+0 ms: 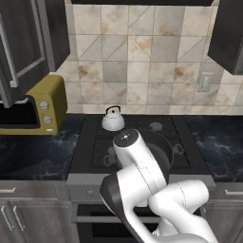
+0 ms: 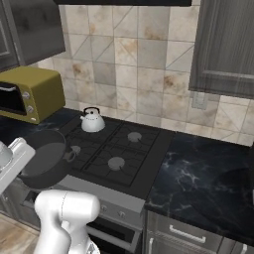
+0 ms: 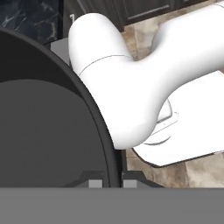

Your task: Pick the kettle from the cabinet and place it on a stove burner. Then pick the pot from the counter and place it on another stove burner. Finally, turn both burners on.

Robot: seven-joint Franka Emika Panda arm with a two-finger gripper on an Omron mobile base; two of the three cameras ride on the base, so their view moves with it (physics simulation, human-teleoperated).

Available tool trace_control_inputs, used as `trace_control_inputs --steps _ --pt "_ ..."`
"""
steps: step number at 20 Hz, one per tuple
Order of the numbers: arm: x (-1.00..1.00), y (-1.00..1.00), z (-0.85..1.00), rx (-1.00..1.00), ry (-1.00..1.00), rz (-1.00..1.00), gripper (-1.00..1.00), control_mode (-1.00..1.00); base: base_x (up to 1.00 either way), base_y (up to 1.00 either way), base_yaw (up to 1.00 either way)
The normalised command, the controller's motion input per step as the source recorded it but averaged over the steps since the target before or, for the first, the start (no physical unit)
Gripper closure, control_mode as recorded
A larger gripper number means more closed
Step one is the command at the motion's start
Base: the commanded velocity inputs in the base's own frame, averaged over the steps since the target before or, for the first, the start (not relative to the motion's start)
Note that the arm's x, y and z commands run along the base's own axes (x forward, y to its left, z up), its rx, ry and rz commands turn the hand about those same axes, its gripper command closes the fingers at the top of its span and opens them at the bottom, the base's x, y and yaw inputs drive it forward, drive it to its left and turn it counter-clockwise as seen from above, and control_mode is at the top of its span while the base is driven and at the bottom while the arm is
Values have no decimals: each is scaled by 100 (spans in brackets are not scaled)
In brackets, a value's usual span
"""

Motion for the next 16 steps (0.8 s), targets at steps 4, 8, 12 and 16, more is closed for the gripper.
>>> trace_control_inputs --steps 4,8,12,16 --pt "0 0 0 0 0 0 100 -100 0 0 0" --pt "28 7 0 0 0 0 100 -100 0 0 0" --pt "57 18 0 0 2 1 100 -100 0 0 0" --pt "58 8 -3 0 4 4 100 -100 0 0 0"
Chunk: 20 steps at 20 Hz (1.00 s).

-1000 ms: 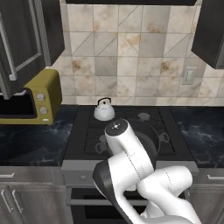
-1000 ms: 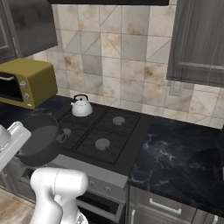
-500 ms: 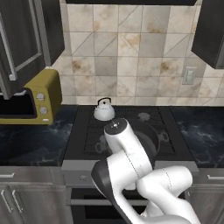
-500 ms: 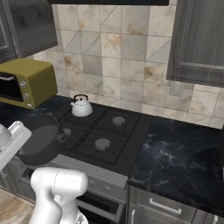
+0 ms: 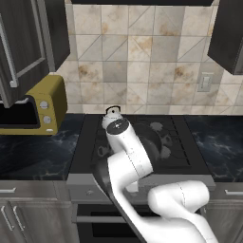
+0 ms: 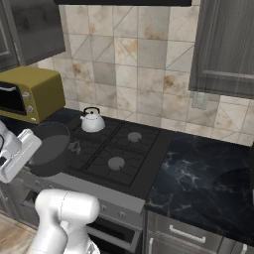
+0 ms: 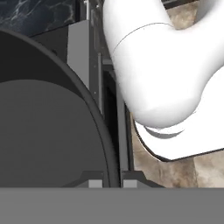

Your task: Pick the kettle from the cabinet and place it on a stove burner. Then pick the pot from the counter and place it on another stove burner. Finally, turn both burners on.

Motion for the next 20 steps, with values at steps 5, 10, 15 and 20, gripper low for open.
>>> trace_control_inputs --steps 5,10,15,20 --pt "59 4 0 0 0 5 100 -100 0 0 0" --pt "53 10 -10 0 4 3 100 -100 0 0 0" --pt "53 8 -13 0 8 2 100 -100 0 0 0" --pt "48 6 -13 0 10 3 100 -100 0 0 0"
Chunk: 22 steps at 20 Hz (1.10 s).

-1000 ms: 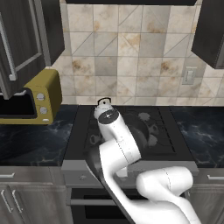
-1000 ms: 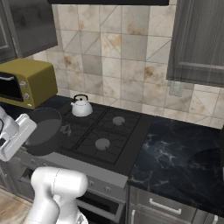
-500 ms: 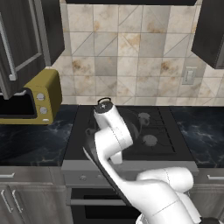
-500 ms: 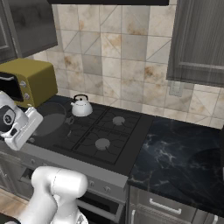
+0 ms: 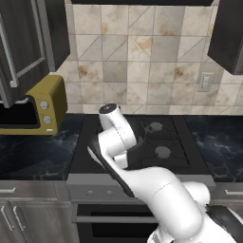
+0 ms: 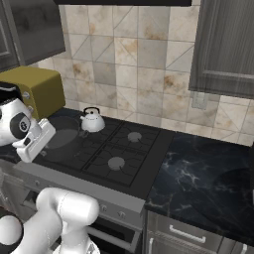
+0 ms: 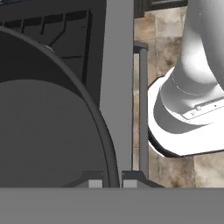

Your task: Pick the kettle from the cabinet and place it on a stove burner. Then pick the pot from the counter and place it on another stove burner. Finally, turn both burners on.

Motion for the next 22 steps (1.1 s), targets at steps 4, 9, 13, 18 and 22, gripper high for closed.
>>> trace_control_inputs --steps 4,9,13,18,22 --pt "43 9 -13 1 9 4 100 -100 0 0 0" --pt "35 14 -16 1 7 5 100 -100 0 0 0" --pt "28 10 -16 0 3 5 100 -100 0 0 0" --pt "2 0 -17 0 1 4 100 -100 0 0 0" --pt "3 0 -16 0 0 1 100 -100 0 0 0"
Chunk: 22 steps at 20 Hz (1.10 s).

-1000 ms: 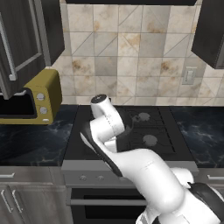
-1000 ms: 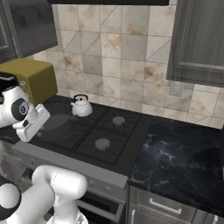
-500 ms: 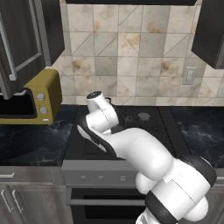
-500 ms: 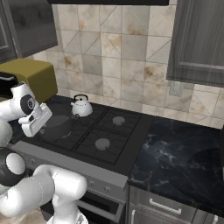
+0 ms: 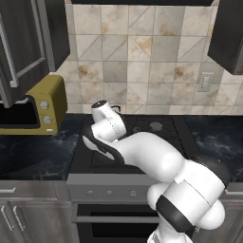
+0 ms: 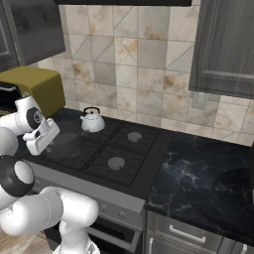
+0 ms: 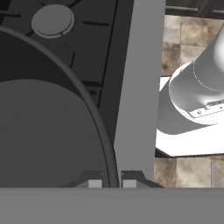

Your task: Pick the kettle from the cabinet and place it on a stove burner. Then pick the pot from the counter and place it on another stove burner. Finally, turn both burners on.

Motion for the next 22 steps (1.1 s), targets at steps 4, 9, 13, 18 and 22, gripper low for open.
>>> trace_control_inputs --steps 4,9,13,18,22 --pt "0 -3 -17 0 0 0 100 -100 0 0 0" --pt "1 -7 -13 0 0 -1 100 -100 0 0 0" --pt "12 0 -9 0 0 0 100 -100 0 0 0" --pt "18 0 -9 0 0 0 100 -100 0 0 0" --pt "22 -1 -10 0 0 0 100 -100 0 0 0"
